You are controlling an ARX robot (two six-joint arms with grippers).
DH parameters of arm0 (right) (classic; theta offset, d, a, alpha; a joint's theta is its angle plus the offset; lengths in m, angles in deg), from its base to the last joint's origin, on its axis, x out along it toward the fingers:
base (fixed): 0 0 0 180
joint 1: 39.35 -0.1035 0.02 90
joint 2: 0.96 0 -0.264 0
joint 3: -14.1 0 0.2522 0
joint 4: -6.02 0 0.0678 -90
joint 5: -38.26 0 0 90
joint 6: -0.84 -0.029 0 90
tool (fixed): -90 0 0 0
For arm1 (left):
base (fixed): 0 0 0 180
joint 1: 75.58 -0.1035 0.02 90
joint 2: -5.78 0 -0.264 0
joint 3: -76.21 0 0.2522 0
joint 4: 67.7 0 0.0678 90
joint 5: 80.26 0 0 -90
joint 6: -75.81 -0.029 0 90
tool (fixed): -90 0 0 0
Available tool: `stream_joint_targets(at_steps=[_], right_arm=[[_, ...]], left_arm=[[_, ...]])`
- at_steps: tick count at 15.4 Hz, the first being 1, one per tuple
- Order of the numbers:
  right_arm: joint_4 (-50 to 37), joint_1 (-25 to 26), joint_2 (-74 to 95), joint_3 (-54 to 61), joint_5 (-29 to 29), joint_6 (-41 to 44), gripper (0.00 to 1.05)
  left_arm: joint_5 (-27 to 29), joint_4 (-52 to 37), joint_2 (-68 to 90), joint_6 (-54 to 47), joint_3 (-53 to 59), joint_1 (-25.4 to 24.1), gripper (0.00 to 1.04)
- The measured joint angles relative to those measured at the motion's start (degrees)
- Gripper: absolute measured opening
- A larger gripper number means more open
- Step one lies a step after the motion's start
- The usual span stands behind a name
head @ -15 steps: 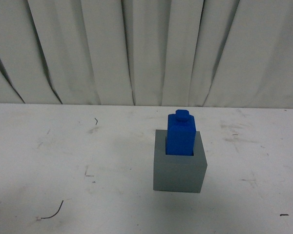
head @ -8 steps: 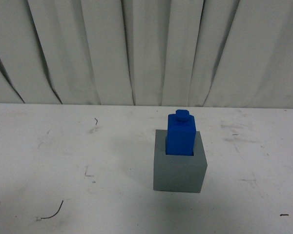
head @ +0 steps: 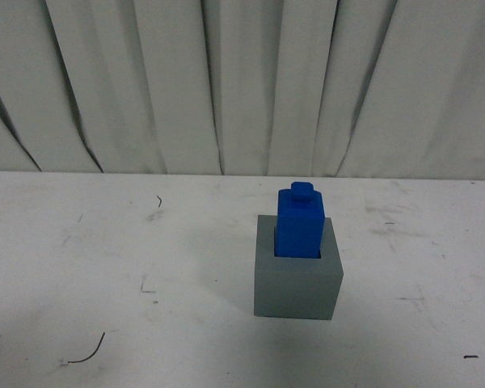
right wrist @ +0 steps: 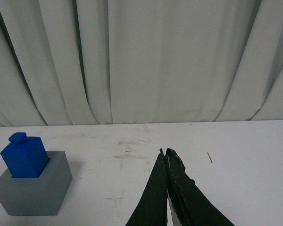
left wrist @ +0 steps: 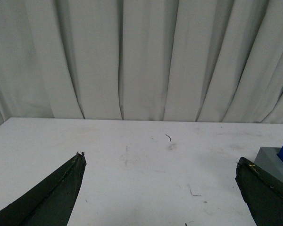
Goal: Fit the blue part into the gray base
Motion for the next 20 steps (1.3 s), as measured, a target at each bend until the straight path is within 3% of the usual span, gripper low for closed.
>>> stream_joint_targets(at_steps=[3,5,9,13,16,17,20], right_arm=[[2.82,0.0,-2.73,0.0,0.0,0.0,0.02],[13.42,0.0,-11.08,-0.04,0.0,0.0,0.02],[13.14,0.0,-12.61,-0.04,0.0,-0.02,0.02],[13.16,0.0,-12.61,-0.04,0.0,0.0,0.51],[13.14,0.0,-12.61,-0.04,0.0,0.0,0.95],[13.16,0.0,-12.61,-0.04,0.0,-0.13,1.0],[13.16,0.0,-12.61,-0.04,0.0,-0.2,0.98]], left_arm=[[0.0,0.0,0.0,0.02,0.0,0.0,0.98],[0.04,0.0,0.0,0.02,0.0,0.0,0.98],[0.0,0.0,0.0,0.02,0.0,0.0,0.98],[0.0,-0.02,0.0,0.0,0.0,0.0,0.98],[0.0,0.0,0.0,0.02,0.0,0.0,0.98],[0.0,0.0,0.0,0.0,0.0,0.0,0.98],[0.0,0.0,0.0,0.0,0.0,0.0,0.98]])
